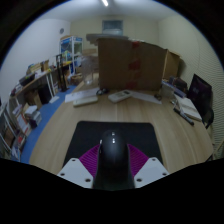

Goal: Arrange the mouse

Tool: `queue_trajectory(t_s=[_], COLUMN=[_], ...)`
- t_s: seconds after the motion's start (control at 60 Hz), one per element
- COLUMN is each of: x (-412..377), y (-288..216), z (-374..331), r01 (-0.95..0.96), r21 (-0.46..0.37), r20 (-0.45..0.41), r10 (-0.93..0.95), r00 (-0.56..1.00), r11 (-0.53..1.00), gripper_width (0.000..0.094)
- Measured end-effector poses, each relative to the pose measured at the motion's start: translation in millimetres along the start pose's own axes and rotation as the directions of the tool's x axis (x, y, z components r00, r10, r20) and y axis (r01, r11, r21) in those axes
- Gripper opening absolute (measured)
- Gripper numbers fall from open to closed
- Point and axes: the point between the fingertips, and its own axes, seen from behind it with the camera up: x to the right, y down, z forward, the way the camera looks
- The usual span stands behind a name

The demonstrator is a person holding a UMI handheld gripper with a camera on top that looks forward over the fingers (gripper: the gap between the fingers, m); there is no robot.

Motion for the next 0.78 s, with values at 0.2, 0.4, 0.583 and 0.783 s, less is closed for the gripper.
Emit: queue_trajectory(t_s=[0.2, 0.4, 0.583, 0.783], x=[-2, -7, -7, 18], y=[21, 15, -17, -13], z=[10, -7, -72, -146], r01=[0.048, 0.044, 0.017, -0.045], r21=[-0.026, -0.116, -0.093, -0.115], r20=[-0.040, 0.017, 0.087, 0.149], r10=[-0.049, -0.042, -0.009, 0.062], r00=[0.998, 0.999, 0.996, 0.987], r11=[0.999, 0.992, 0.996, 0.992], gripper_width=[0.0436, 0.0800, 0.0851, 0.0842])
